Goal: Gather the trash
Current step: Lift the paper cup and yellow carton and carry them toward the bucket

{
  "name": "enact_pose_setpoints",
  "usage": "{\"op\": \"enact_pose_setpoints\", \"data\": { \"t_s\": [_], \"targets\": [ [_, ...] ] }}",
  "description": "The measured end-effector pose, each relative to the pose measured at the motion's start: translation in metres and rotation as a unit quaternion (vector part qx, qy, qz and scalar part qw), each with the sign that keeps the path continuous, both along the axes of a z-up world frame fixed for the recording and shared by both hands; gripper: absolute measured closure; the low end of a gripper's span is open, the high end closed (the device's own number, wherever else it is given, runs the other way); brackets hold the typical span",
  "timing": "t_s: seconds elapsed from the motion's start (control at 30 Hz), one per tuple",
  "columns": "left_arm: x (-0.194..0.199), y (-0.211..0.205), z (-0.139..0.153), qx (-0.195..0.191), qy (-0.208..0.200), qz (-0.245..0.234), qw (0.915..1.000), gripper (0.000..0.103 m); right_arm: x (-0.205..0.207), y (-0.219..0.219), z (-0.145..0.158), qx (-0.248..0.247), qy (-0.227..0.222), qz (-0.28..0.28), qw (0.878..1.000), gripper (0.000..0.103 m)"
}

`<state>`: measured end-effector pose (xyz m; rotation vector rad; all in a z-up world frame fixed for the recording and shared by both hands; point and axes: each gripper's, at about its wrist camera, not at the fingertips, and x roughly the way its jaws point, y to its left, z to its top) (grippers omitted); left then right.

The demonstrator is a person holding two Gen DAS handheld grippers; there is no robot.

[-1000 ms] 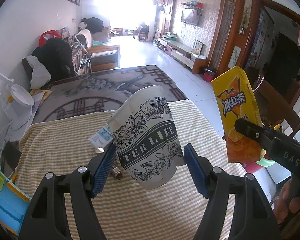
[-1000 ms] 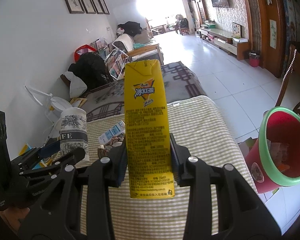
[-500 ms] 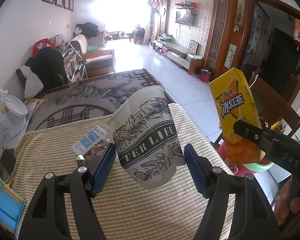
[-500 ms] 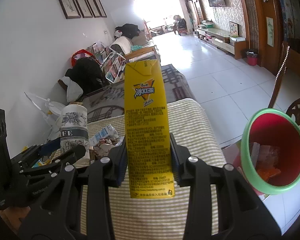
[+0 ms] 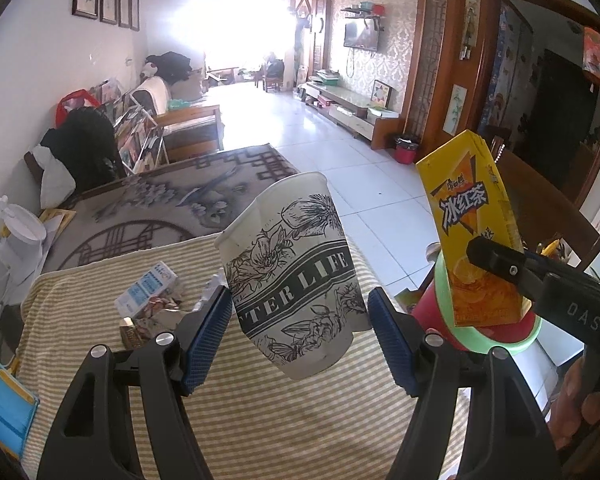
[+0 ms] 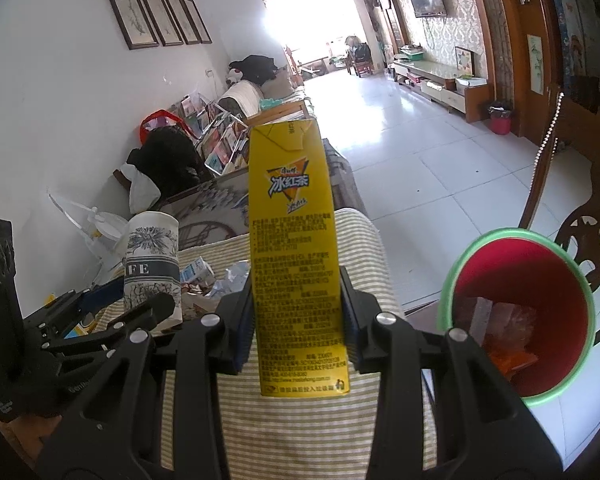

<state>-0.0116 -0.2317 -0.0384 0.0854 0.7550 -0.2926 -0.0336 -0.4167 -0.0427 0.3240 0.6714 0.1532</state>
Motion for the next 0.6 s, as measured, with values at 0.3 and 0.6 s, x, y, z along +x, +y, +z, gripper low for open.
{"op": "enact_pose_setpoints", "data": {
  "t_s": [0.3, 0.6],
  "targets": [
    [-0.007, -0.043, 0.002, 0.01, -0.001, -0.012, 0.9999, 0.036, -0.007, -0.042, -0.002, 0.012, -0.004, -0.015, 1.0, 0.067],
    [-0.007, -0.089, 0.002, 0.016, 0.001, -0.039, 0.9991, 0.036, -0.014, -0.09, -0.007, 0.022, -0.003, -0.044, 0.999, 0.067]
  ]
}}
